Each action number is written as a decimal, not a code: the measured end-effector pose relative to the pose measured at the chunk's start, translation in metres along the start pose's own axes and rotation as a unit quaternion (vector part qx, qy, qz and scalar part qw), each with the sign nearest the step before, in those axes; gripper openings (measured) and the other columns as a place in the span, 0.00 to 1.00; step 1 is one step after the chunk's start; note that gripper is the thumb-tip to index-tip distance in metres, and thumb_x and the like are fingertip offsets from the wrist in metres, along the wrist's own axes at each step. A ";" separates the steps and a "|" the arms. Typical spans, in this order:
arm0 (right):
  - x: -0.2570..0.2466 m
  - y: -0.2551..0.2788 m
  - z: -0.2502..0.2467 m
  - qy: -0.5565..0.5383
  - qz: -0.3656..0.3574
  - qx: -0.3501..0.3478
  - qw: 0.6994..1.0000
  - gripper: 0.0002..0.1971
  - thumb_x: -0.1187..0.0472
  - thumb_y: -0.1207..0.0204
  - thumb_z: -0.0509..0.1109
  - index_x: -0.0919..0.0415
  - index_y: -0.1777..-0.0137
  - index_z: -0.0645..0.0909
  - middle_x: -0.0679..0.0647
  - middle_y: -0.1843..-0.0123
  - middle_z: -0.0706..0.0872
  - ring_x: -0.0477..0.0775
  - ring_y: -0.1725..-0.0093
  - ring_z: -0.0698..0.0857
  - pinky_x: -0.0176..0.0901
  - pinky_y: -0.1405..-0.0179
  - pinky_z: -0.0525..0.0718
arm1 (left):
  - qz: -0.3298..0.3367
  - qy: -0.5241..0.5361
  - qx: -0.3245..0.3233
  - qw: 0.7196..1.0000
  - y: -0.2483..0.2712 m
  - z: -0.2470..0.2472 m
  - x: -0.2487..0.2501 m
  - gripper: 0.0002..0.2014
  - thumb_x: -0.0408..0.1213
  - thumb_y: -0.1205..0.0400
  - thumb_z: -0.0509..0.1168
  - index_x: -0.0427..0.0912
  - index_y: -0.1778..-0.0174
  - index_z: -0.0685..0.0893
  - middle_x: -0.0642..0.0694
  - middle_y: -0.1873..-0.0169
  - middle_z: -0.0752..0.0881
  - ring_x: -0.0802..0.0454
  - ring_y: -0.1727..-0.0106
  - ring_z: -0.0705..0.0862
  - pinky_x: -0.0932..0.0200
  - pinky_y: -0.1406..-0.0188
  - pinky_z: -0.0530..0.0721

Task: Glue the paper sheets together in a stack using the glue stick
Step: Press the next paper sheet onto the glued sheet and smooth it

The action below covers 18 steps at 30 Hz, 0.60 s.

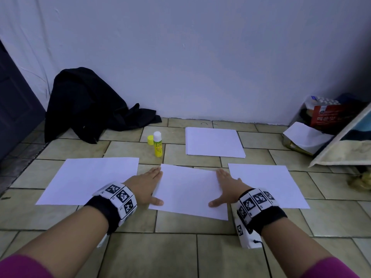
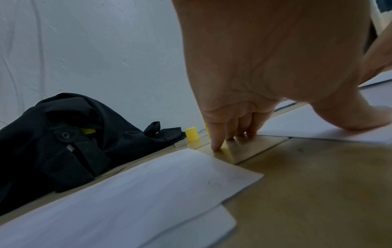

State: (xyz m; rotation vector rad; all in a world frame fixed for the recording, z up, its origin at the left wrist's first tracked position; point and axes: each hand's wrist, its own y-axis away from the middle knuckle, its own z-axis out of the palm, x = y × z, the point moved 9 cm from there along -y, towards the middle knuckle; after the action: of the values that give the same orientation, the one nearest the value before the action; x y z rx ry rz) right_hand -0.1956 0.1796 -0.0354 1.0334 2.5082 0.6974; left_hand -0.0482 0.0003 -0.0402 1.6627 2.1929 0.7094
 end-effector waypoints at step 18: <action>0.027 0.023 -0.026 -0.475 -0.039 0.210 0.854 0.45 0.61 0.39 0.85 0.43 0.23 0.67 0.44 0.31 0.70 0.56 0.42 0.84 0.41 0.53 0.85 | 0.019 0.022 -0.027 0.999 0.001 0.003 0.001 0.60 0.61 0.25 0.69 0.36 0.18 0.32 0.44 0.18 0.31 0.52 0.17 0.32 0.54 0.16 0.47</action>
State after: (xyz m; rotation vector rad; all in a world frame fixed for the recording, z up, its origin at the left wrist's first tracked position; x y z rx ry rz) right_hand -0.2133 0.2048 -0.0043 1.0355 1.7884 -0.3749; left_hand -0.0465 0.0016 -0.0422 1.6808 2.1569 0.8152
